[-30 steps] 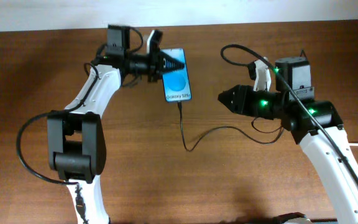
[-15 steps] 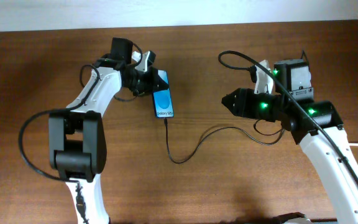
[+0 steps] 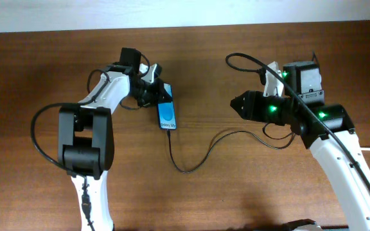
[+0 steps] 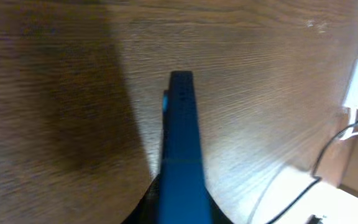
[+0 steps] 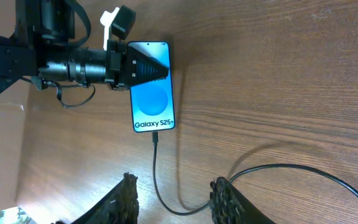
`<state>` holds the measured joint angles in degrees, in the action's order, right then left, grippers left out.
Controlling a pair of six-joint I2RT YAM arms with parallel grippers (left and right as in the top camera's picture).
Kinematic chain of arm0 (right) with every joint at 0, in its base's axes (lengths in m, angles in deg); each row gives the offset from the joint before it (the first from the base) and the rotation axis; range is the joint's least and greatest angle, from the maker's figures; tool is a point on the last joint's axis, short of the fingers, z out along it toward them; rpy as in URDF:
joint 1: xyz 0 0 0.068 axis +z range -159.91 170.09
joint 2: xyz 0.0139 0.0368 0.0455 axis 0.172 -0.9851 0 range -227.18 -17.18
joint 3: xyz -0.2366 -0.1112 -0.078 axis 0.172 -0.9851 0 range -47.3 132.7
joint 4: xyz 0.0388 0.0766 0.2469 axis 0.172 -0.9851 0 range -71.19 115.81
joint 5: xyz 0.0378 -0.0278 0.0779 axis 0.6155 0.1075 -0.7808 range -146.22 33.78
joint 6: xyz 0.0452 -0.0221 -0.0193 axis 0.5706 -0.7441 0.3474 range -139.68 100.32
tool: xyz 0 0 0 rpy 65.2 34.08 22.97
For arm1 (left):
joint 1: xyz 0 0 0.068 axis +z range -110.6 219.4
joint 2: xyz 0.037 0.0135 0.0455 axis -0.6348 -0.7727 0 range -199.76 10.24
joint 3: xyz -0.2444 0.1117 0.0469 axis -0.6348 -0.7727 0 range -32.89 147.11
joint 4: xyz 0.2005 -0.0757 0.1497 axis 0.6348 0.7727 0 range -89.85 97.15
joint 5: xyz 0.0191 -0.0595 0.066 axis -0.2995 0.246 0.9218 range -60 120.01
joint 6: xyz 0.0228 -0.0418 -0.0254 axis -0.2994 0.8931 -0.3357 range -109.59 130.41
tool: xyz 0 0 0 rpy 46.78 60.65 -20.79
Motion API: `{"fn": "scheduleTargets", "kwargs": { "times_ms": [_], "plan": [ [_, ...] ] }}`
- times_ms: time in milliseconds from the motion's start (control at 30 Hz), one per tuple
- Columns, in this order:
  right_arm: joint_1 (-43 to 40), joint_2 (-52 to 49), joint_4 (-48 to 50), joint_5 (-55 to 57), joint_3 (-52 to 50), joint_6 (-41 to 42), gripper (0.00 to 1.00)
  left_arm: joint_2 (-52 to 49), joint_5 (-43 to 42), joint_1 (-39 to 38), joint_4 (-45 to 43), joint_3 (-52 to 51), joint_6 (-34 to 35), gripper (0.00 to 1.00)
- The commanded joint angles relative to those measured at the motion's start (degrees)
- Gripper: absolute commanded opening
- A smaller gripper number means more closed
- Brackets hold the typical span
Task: Plug charger to phone and switch on socket
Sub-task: 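Lower the phone flat onto the table with the left gripper and release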
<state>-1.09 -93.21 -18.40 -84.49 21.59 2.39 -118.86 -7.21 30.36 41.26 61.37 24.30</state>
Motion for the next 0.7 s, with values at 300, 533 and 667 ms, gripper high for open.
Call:
{"fn": "scheduleTargets", "kwargs": {
  "times_ms": [300, 533, 667],
  "plan": [
    [-0.2, 0.3, -0.7, 1.0, 0.2, -0.7, 0.41, -0.7, 4.0, -0.3, 0.2, -0.1, -0.7, 0.37],
    [-0.2, 0.3, -1.4, 1.0, 0.2, -0.9, 0.41, -0.7, 17.6, -0.3, 4.5, -0.1, -0.7, 0.34],
    [-0.2, 0.3, -1.5, 1.2, 0.2, -0.9, 0.41, -0.7, 20.8, -0.3, 5.1, -0.1, -0.7, 0.33]
  ]
}}
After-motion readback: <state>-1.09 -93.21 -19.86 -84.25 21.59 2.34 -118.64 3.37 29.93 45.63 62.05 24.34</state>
